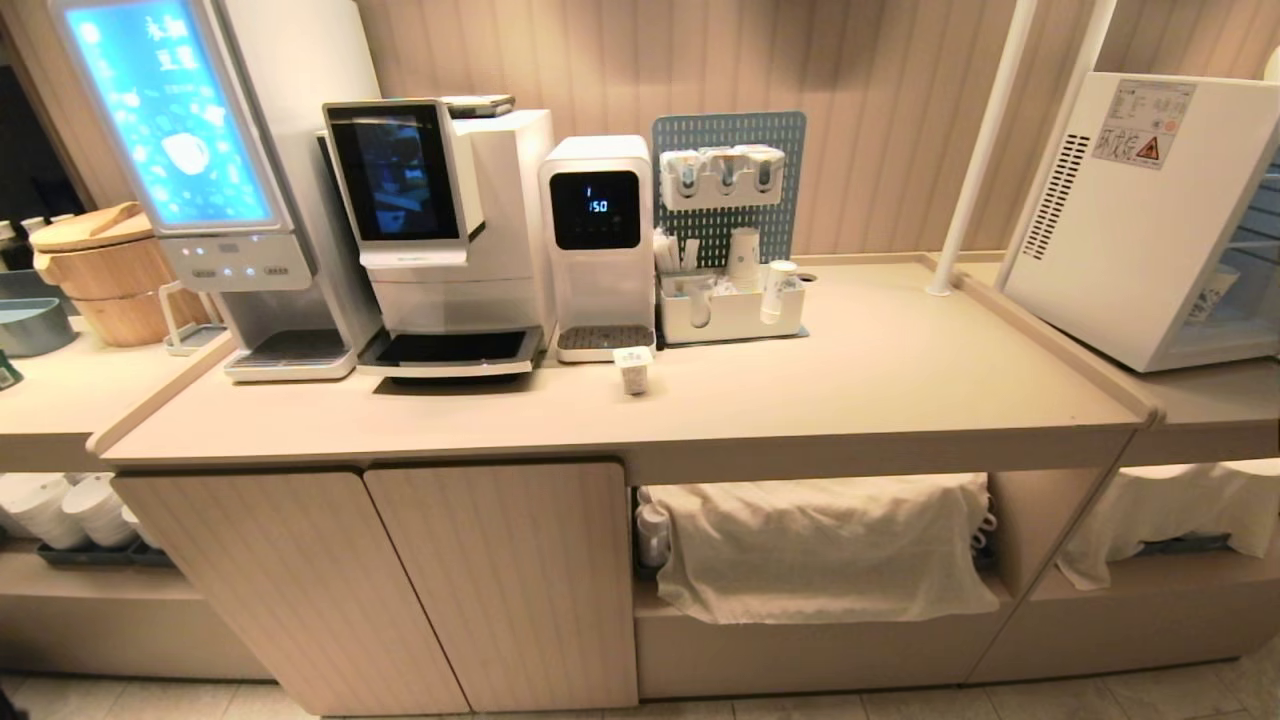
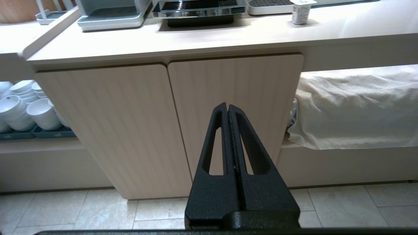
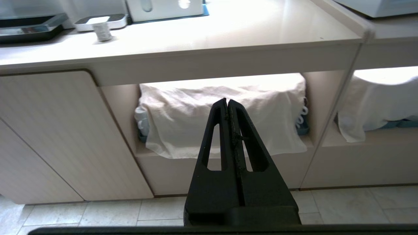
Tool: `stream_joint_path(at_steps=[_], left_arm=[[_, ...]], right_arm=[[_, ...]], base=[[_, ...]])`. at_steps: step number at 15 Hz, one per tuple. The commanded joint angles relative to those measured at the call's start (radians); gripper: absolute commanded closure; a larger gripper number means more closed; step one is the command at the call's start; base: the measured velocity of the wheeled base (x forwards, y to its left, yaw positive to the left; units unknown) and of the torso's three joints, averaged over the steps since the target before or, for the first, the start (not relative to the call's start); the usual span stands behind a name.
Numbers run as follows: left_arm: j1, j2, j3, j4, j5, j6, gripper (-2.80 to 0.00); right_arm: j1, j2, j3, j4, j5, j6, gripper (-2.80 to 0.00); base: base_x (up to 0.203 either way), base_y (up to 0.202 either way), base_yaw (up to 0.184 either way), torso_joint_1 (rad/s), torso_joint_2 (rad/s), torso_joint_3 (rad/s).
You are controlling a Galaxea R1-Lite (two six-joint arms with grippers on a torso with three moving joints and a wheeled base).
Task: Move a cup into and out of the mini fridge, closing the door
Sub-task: Put the yoghurt in the freezer
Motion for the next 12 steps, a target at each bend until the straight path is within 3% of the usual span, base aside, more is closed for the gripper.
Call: stream_joint_path(at_steps=[1,12], left_arm=[[0.000,0.002,0.002,0.000,0.000,-0.001,0.00],[0.000,0.002,0.002,0.000,0.000,-0.003,0.00]], right_arm=[[0.000,0.000,0.000,0.001,0.001,0.000,0.00],[0.000,0.000,0.000,0.001,0.001,0.000,0.00]], base=[[0.000,0.189,0.000,0.002,0.00,0.004],[0.000,0.192,0.001,0.002,0.00,0.002]])
